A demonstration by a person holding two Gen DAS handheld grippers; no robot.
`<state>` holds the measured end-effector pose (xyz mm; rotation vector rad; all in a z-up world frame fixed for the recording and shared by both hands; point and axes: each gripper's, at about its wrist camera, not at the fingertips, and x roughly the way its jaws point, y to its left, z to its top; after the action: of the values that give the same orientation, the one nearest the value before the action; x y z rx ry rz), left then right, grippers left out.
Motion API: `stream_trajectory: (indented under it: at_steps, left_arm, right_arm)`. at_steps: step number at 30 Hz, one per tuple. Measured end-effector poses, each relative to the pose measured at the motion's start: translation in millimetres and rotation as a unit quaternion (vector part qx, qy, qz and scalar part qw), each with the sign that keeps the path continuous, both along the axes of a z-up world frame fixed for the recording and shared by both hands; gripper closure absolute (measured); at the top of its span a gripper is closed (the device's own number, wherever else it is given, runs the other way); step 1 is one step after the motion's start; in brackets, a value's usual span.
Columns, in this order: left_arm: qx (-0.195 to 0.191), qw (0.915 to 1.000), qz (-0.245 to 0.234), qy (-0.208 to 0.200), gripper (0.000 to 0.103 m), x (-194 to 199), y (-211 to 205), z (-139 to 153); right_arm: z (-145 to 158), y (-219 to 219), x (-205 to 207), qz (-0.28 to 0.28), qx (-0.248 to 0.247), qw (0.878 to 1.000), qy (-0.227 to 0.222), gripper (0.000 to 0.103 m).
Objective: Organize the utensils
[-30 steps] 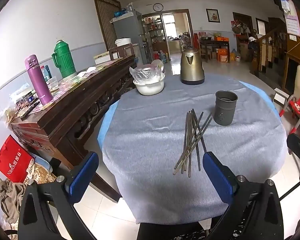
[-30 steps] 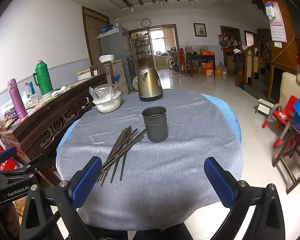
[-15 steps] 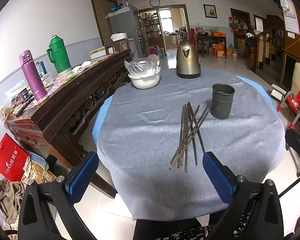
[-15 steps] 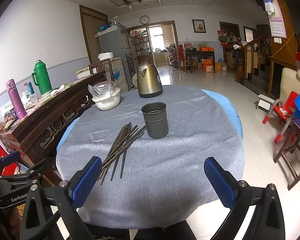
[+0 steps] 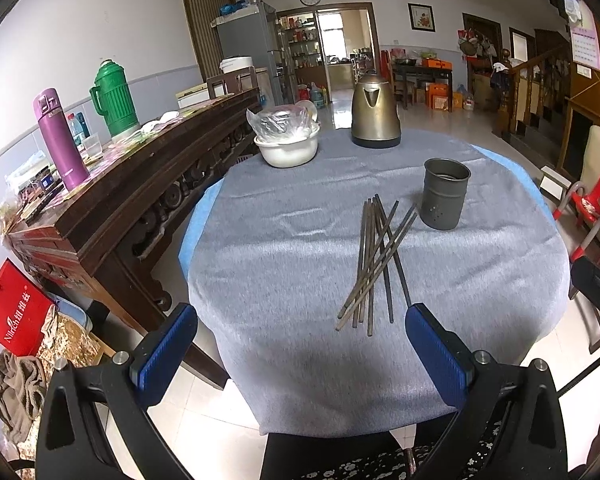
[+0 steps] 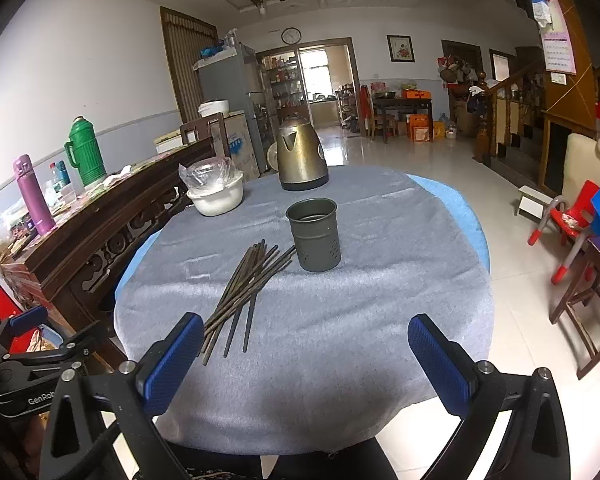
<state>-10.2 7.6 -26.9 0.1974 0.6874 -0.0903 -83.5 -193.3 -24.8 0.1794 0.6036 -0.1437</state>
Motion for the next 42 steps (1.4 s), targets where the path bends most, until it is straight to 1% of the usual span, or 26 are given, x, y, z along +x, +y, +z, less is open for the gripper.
stream_trajectory:
  at_steps: [9,11,12,15,23,27,34,37,38,39,41,42]
  left_arm:
    - [-0.002,1.0000,0.001,0.003,0.000,0.5,2.1,-1.7]
    - [-0.003,1.0000,0.001,0.002,0.000,0.3,2.8,-2.2]
    - [-0.003,1.0000,0.001,0.002,0.000,0.4,2.4,-2.4]
    - [-0.004,1.0000,0.001,0.002,0.000,0.6,2.6,-2.5]
    - [-0.006,1.0000,0.002,0.004,0.000,1.7,4.7,-4.6]
    - [-0.007,0.9999,0.002,0.008,0.000,4.7,7.0,-7.9]
    - [-0.014,0.9996,0.009,0.022,0.000,20.1,13.1,-16.6]
    - [-0.024,0.9990,0.013,0.037,0.000,35.9,19.7,-22.4]
    - [-0.031,0.9984,0.011,0.046,0.000,42.3,22.6,-24.7]
    - [-0.042,0.9973,0.011,0.059,0.000,51.5,26.9,-28.1]
    - [-0.060,0.9949,0.012,0.081,0.000,69.9,34.7,-36.4]
    - [-0.068,0.9933,0.011,0.093,0.000,80.6,38.5,-41.8]
  right_arm:
    - [-2.4,3.0,2.9,0.003,0.007,1.000,0.004,0.000]
    - [-2.7,3.4,2.9,0.001,0.000,1.000,-0.001,0.000]
    - [-3.6,3.8,3.0,0.001,-0.012,1.000,-0.007,0.000]
    - [-2.7,3.7,3.1,-0.001,0.000,1.000,-0.003,0.000]
    - [-2.6,3.5,5.6,0.002,0.008,1.000,0.004,0.000]
    - [-1.3,6.9,13.5,0.005,-0.006,1.000,0.008,0.000]
    - [-4.1,11.1,45.2,0.024,0.026,0.999,0.028,0.000]
    - [-9.9,11.2,66.9,0.034,0.048,0.997,0.040,0.000]
    - [-12.9,8.6,78.7,0.043,0.069,0.996,0.046,0.001]
    - [-15.0,6.9,86.1,0.052,0.092,0.993,0.047,0.004]
    - [-25.2,2.1,112.6,0.067,0.117,0.989,0.053,0.010]
    - [-29.4,-0.8,122.6,0.067,0.136,0.987,0.059,0.017]
